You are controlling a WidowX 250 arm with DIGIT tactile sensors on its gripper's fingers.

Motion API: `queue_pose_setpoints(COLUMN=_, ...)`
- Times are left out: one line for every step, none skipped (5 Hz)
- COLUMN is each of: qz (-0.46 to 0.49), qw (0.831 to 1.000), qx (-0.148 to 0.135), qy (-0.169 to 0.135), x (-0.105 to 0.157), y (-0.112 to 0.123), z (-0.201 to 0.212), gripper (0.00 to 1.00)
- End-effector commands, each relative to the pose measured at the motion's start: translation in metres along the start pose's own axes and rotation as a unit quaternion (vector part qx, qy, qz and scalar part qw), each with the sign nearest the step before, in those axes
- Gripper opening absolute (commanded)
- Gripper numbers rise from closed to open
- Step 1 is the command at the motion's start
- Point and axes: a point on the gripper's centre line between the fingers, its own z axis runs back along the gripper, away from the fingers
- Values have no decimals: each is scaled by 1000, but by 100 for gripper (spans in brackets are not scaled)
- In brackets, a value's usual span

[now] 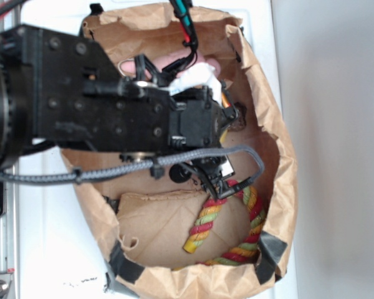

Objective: Grab the rock.

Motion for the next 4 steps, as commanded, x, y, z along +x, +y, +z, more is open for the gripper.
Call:
queue_pose_setpoints(qz=-9, qw=1000, qx=-8, qy=-18, x=18, y=-2, z=-20, gripper=100)
queue_pose_setpoints(qz=-4, qw=1000, qx=-5, qy=-23, x=24, y=-3, z=-29, gripper=100)
queue_pose_setpoints(qz=-3, qw=1000, qx=-7, qy=-30, x=30, y=-7, z=-32, gripper=100)
queue_pose_setpoints(qz=16, qw=999, qx=-6, qy=-43, x=46, y=-9, z=-30, gripper=100)
